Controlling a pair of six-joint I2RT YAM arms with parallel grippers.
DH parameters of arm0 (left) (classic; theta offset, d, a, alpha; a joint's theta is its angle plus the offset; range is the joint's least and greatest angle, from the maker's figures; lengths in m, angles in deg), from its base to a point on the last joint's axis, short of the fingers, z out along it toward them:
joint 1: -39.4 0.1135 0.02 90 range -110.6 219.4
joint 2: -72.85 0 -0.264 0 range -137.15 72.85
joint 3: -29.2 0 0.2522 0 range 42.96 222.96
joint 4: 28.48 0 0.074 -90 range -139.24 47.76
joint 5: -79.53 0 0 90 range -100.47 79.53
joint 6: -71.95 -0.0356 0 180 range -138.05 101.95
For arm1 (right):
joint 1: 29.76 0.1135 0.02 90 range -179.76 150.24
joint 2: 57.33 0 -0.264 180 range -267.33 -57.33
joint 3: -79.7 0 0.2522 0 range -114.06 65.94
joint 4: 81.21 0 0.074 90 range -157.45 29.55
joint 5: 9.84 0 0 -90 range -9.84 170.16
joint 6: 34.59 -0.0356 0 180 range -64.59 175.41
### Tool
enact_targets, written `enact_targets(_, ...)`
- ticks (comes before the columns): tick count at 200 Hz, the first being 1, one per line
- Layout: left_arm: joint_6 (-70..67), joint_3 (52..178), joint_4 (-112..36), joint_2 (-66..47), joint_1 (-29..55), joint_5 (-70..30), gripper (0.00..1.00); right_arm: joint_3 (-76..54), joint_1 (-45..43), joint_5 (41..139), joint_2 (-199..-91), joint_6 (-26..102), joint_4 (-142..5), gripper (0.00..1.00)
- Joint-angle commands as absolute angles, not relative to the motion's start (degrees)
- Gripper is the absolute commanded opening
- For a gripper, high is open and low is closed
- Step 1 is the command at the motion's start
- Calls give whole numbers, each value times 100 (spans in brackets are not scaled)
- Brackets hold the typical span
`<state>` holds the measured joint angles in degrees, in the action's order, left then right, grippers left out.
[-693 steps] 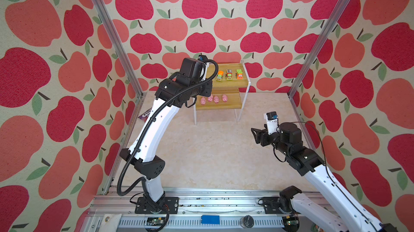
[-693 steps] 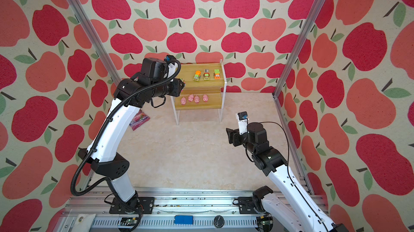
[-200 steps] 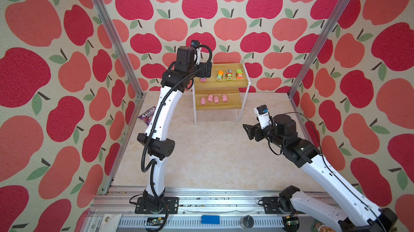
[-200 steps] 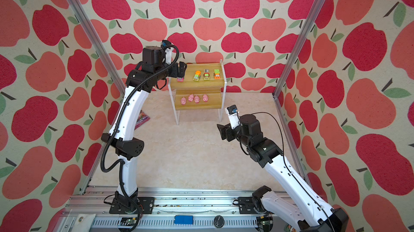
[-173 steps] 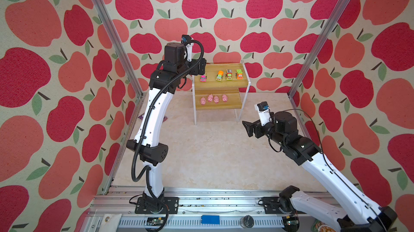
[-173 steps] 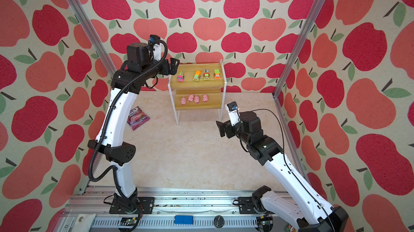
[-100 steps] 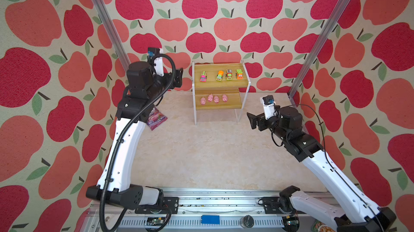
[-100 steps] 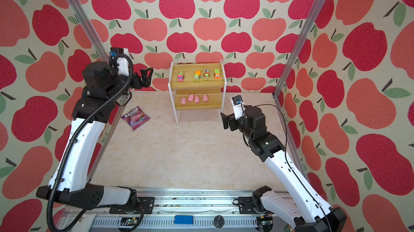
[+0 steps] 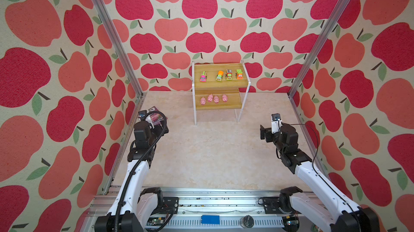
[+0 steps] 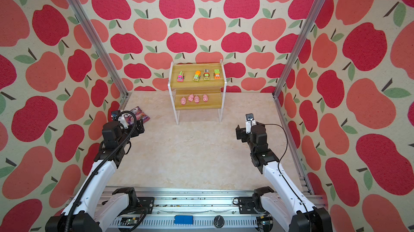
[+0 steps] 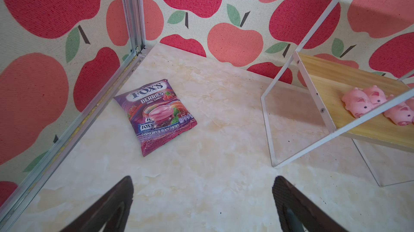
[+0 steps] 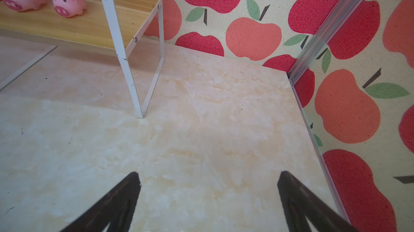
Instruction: Place and organize the plastic toys onto the shelf
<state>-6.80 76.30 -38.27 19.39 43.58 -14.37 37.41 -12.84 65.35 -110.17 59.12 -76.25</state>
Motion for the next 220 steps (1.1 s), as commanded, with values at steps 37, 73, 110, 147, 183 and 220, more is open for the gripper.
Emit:
enact_targets(37, -1469, 6837, -1722, 1239, 4444, -1777, 99, 4626, -1948, 7098, -11209, 5919, -9519, 99)
enact_targets(73, -1603, 6505, -886, 447, 4528, -1640, 99, 5035, -2114, 7192, -11782, 5879, -10556, 99)
enact_targets(110, -1514, 6329, -266, -137, 4792, -1921, 99, 5119, -2123, 7212, -12670, 5857, -11365, 99)
enact_targets(147, -1049, 6259, 588, -826, 5348, -2333, 99, 4873, -2132, 7011, -13462, 6003, -11686, 99)
enact_targets(183, -1138, 6421, 760, -1244, 5357, -2511, 99, 4998, -2264, 6802, -14030, 6064, -12698, 99)
enact_targets(220, -1696, 6134, 2047, -1991, 4799, -2026, 99, 5184, -2422, 6955, -14927, 5922, -13889, 99)
